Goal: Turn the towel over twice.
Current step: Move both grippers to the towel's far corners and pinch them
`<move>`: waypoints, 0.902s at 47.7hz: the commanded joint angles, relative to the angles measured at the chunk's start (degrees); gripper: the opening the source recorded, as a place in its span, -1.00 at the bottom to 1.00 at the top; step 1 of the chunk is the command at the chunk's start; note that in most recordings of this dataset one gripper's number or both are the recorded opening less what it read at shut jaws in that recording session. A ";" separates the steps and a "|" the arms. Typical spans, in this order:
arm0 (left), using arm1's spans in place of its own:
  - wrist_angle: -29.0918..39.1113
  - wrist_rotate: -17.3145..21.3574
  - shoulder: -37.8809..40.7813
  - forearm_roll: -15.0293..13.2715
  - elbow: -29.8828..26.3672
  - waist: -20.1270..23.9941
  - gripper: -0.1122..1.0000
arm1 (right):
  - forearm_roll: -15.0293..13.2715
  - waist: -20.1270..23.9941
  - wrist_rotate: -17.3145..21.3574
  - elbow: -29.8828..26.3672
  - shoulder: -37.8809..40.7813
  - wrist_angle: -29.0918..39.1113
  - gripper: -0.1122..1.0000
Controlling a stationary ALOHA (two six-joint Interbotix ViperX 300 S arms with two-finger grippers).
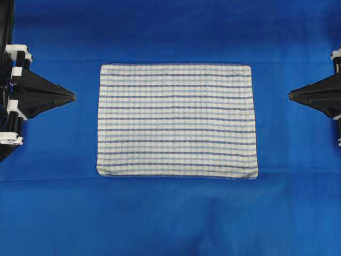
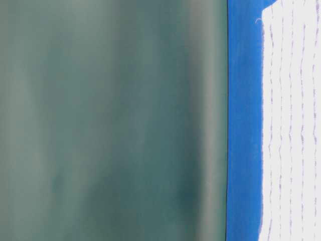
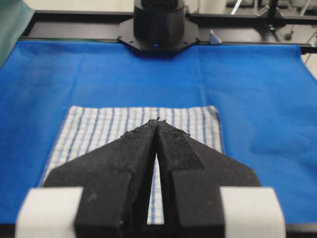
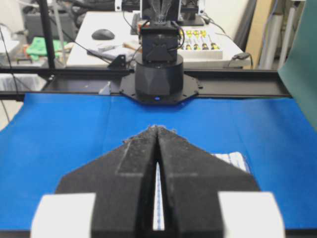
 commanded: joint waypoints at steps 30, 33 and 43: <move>-5.89 0.53 14.68 -0.97 0.26 13.36 -0.78 | 1.58 -21.09 0.97 -4.13 17.93 5.98 -0.78; -7.65 0.53 17.23 -0.97 0.70 14.68 -0.71 | 1.58 -22.15 1.05 -4.39 20.92 5.98 -0.77; -12.13 0.53 28.21 -0.97 0.44 17.49 0.28 | 1.58 -25.05 1.05 -4.66 29.97 5.63 0.16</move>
